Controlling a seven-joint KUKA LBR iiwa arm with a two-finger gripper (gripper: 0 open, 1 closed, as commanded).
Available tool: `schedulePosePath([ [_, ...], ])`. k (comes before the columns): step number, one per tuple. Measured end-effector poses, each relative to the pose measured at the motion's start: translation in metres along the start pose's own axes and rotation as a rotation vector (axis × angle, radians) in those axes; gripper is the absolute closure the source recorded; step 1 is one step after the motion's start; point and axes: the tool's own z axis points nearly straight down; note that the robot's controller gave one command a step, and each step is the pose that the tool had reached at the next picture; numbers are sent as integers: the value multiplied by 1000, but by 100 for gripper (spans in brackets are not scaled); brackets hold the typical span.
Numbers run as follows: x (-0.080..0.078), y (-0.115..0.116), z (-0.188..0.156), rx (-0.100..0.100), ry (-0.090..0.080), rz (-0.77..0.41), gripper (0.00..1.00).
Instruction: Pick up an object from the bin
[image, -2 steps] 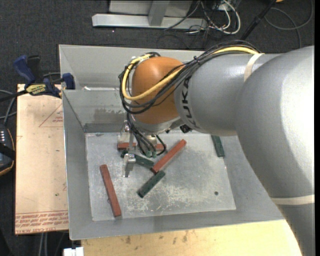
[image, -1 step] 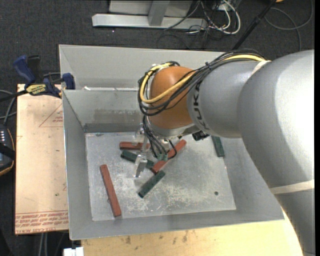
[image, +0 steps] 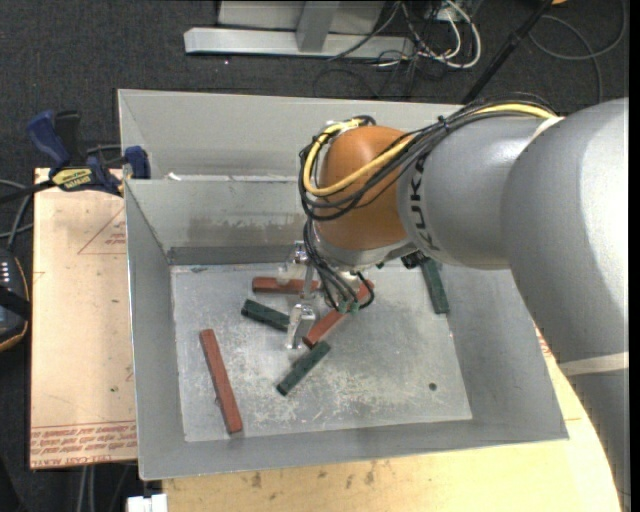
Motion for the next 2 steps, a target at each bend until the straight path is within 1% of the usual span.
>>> schedulePosePath([
  [1, 10, 8, -1, 8, 16, 132, 0],
  [2, -1, 3, 20, 2, 1, 94, 0],
])
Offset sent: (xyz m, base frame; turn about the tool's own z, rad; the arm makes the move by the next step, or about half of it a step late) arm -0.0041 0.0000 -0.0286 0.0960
